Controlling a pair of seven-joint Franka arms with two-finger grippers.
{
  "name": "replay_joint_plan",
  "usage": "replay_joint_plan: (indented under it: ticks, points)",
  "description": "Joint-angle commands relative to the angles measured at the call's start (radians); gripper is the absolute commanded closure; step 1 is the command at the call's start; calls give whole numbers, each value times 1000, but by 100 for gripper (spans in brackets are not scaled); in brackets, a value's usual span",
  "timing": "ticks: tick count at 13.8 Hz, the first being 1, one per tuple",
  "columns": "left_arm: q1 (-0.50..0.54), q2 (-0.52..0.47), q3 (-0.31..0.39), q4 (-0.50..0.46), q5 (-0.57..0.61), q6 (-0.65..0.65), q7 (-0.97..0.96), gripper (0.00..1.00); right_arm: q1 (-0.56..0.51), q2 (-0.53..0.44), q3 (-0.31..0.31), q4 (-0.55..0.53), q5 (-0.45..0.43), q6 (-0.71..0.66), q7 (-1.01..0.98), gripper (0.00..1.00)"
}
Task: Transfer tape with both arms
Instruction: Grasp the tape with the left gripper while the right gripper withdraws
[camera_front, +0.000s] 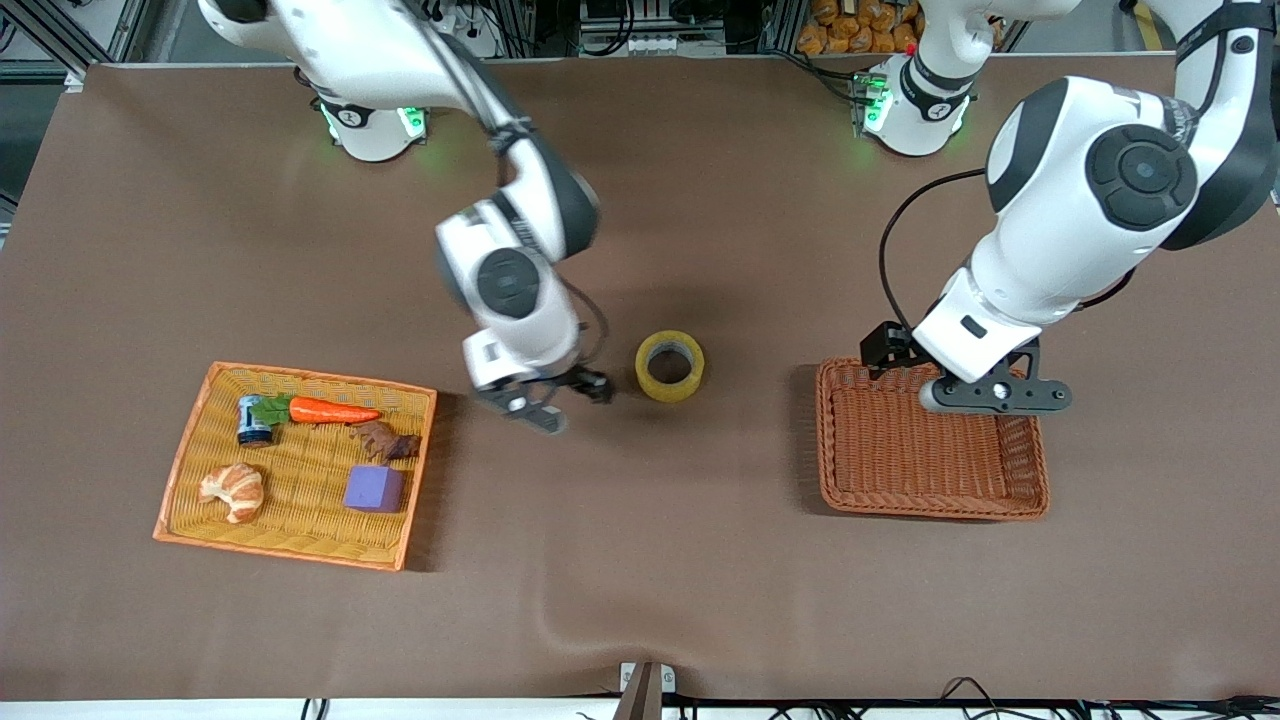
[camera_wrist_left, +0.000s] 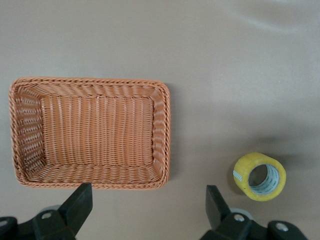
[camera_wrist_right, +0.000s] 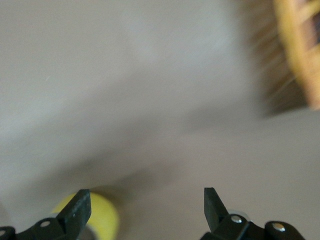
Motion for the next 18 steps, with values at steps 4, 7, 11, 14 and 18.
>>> replay_joint_plan:
  ticks: [4, 7, 11, 14, 18]
  points:
    - [-83, 57, 2, 8, -6, 43, -119, 0, -208, -247, 19, -232, -7, -62, -313, 0]
    - [-146, 117, 4, 11, 9, 89, -194, 0, -363, -369, 19, -386, -7, -38, -583, 0]
    - [-221, 213, 4, 9, 12, 143, -255, 0, -471, -444, 19, -403, -15, -39, -746, 0]
    - [-275, 276, 2, 8, 2, 179, -321, 0, -484, -533, 38, -400, -149, -73, -749, 0]
    - [-352, 405, 2, 6, 9, 275, -407, 6, -632, -595, 176, -338, -153, -206, -823, 0]
